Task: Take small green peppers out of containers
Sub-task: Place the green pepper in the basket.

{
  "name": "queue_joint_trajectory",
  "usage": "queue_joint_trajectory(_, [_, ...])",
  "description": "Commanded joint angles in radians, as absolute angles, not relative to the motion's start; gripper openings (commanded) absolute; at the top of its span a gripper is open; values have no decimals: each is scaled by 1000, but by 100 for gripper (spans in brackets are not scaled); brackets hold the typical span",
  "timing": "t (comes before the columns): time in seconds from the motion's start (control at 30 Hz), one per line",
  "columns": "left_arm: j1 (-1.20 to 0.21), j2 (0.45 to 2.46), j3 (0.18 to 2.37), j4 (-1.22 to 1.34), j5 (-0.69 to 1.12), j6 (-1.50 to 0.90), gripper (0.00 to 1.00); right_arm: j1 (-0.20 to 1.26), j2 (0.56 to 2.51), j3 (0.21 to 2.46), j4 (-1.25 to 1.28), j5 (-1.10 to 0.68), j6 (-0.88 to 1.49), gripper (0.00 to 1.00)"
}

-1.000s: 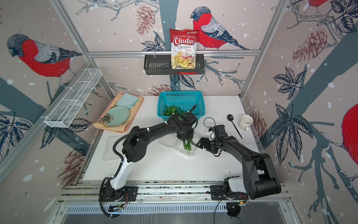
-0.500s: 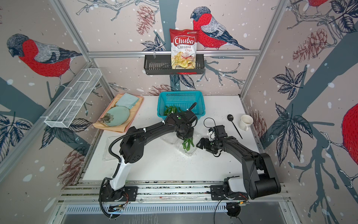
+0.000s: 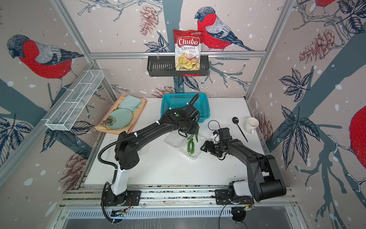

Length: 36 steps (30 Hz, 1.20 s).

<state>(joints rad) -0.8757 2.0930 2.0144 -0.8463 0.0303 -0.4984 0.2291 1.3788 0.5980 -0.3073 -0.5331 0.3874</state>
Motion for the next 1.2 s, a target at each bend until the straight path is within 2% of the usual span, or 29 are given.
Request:
queue_joint_trajectory(0.0, [-841,2118,2091,-828,31,-410,12,229,1378,601,-316,-532,372,84])
queue_joint_trajectory(0.23, [-718,2204,2247,-722,17,-340,11,230,1370,595,-332,-526,383,84])
queue_joint_trajectory(0.47, [-568,2383,2315,-520,48,-451,9,243,1399,601,-328,-531,404,84])
queue_joint_trajectory(0.67, [-512,2556,2362,-489,35,-498,9,267,1415,614,-341,-519,405,84])
queue_joint_trajectory(0.8, [-503,2585,2363,-505,34,-500,11,277,1420,618,-346,-515,402,84])
queue_joint_trajectory(0.83, [-504,2582,2359,-511,26,-496,15,277,1422,618,-347,-513,401,84])
queue_joint_trajectory(0.97, [-503,2550,2321,-531,-11,-485,58,279,1438,623,-342,-516,400,84])
queue_joint_trajectory(1.0, [-504,2539,2315,-538,-21,-481,65,280,1440,624,-341,-517,399,84])
queue_joint_trajectory(1.07, [-506,2504,2311,-561,-40,-463,77,281,1442,627,-339,-516,399,84])
queue_joint_trajectory(1.17, [-516,2437,2311,-613,-60,-433,87,281,1438,627,-340,-513,397,84])
